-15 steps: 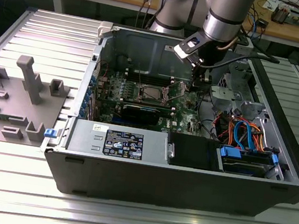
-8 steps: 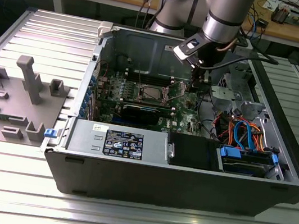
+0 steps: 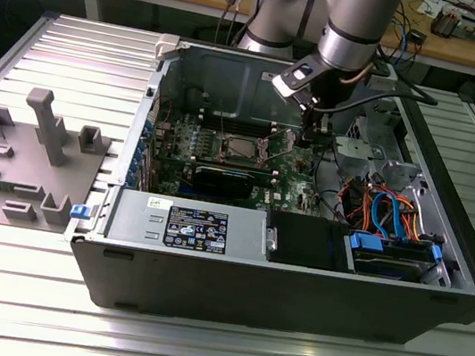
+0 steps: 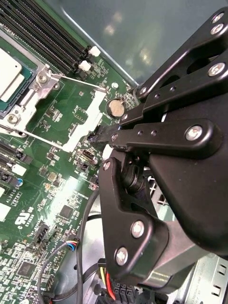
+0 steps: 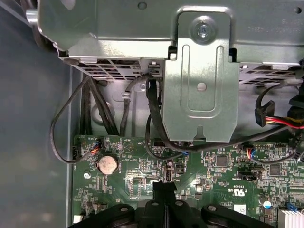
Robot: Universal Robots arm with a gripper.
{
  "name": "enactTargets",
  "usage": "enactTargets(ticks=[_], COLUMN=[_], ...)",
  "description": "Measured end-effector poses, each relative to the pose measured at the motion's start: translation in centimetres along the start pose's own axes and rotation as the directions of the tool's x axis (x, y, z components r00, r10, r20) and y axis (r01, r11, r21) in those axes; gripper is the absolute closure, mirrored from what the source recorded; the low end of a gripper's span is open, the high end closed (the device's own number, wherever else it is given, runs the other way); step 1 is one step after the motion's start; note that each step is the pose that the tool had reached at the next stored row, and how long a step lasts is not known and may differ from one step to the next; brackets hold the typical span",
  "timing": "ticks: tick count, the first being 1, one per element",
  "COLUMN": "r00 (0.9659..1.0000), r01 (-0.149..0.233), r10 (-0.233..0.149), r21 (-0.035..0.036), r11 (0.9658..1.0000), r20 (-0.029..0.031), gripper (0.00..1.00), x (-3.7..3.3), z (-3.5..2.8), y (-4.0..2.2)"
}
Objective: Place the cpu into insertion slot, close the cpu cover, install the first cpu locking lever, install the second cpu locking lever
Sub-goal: 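Close the cpu cover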
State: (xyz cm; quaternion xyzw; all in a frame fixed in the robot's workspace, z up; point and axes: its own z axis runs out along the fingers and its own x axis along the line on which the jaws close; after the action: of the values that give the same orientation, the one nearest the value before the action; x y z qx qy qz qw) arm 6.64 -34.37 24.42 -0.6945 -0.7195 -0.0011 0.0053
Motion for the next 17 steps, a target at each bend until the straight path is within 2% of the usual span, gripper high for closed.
enactTargets(ticks=[3, 4, 6, 7, 17], r00=[1.0, 1.0, 1.0, 1.0, 1.0], r01=[0.0, 0.0, 0.0, 0.0, 0.0], r10=[0.0, 0.0, 0.0, 0.0, 0.0], r21=[0.0, 0.0, 0.0, 0.0, 0.0], r11=[1.0, 1.0, 1.0, 1.0, 1.0], r20=[0.0001, 0.0001, 0.0001, 0.0001, 0.0001], gripper=[0.89, 0.89, 0.89, 0.89, 0.89], x=[0.01, 0.03, 0.07, 0.08, 0.09], z=[0.01, 0.02, 0.14, 0.19, 0.25], y=[-0.18, -0.54, -1.74, -2.06, -2.39])
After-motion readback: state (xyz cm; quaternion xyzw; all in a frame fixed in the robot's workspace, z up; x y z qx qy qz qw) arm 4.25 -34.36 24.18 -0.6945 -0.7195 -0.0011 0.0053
